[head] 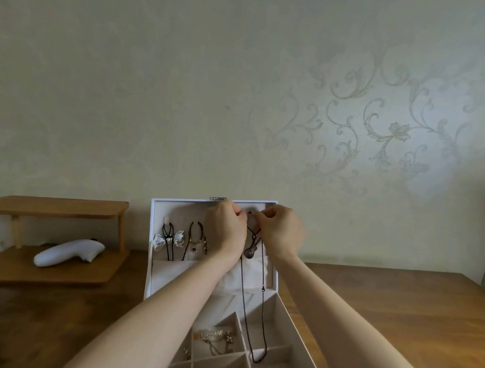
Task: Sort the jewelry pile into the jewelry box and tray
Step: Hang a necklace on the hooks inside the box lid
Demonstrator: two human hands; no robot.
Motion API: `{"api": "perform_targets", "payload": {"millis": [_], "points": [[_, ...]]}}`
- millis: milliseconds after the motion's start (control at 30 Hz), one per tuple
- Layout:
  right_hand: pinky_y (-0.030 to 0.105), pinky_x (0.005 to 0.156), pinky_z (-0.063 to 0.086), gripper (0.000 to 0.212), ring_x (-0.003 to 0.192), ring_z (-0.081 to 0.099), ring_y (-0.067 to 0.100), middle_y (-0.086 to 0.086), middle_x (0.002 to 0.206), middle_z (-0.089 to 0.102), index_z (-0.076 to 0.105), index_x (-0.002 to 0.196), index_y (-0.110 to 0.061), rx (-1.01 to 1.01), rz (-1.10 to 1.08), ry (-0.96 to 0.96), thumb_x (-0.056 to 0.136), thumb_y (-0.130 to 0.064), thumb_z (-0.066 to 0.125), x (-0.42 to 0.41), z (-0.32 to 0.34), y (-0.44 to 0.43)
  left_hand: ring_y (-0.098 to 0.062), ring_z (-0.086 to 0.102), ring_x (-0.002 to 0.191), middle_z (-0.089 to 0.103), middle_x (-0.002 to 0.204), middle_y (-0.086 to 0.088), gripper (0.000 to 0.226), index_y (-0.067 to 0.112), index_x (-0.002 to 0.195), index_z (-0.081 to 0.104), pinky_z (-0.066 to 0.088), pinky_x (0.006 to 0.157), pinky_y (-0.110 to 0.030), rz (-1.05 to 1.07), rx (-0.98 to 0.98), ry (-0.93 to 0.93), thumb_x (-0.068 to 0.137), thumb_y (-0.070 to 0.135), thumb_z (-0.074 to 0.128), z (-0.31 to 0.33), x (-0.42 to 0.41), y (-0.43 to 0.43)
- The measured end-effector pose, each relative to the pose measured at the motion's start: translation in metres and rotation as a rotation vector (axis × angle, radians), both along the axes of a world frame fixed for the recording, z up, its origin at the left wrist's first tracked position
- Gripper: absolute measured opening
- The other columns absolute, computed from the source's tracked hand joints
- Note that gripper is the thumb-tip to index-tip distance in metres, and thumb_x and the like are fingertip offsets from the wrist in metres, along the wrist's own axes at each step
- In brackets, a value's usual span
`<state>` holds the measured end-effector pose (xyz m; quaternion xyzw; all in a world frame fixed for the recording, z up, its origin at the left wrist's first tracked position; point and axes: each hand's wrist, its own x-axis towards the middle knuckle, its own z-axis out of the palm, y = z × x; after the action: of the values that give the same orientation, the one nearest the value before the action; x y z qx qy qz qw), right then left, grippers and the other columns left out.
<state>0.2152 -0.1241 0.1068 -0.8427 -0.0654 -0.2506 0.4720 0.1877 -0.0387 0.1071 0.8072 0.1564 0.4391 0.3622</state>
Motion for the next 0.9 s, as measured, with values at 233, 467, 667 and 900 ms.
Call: {"api": "perform_targets", "payload": {"millis": [233,467,667,900], "points": [[0.028,0.044,0.021,0.015,0.055,0.034,0.023,0.0,0.048,0.039,0.056,0.059,-0.013,0.007,-0.05,-0.003,0.074,-0.014,0.056,0.01,-0.003,0.009,-0.029,0.06,0.076,0.067,0.077,-0.008,0.014,0.009,0.071,0.061,0.033,0.058,-0.03,0.016,-0.15,-0.022,0.084,0.013,0.058,-0.01,0.011,-0.005],[0.026,0.054,0.029,0.017,0.06,0.04,0.026,-0.001,0.053,0.043,0.051,0.057,-0.016,0.038,-0.02,0.025,0.072,-0.011,0.056,0.015,-0.005,0.003,-0.029,0.06,0.082,0.068,0.084,-0.007,0.006,0.01,0.08,0.062,0.04,0.066,-0.031,0.023,-0.162,-0.016,0.084,0.012,0.057,-0.013,0.012,-0.011],[0.028,0.055,0.037,0.009,0.064,0.053,0.033,0.01,0.065,0.06,0.065,0.069,-0.007,-0.002,0.004,0.032,0.071,-0.01,0.058,0.016,-0.008,0.001,-0.029,0.061,0.085,0.068,0.087,-0.008,0.008,0.01,0.082,0.063,0.036,0.063,-0.026,0.009,-0.135,0.049,0.083,0.011,0.055,-0.01,0.011,-0.011],[0.026,0.05,0.031,0.017,0.06,0.048,0.031,0.004,0.054,0.049,0.053,0.057,-0.013,-0.03,0.078,0.077,0.072,-0.011,0.061,0.015,-0.009,-0.003,-0.032,0.06,0.084,0.065,0.087,-0.013,0.008,0.008,0.079,0.058,0.047,0.068,-0.037,-0.048,0.012,0.108,0.081,0.003,0.052,-0.015,0.008,-0.007]]}}
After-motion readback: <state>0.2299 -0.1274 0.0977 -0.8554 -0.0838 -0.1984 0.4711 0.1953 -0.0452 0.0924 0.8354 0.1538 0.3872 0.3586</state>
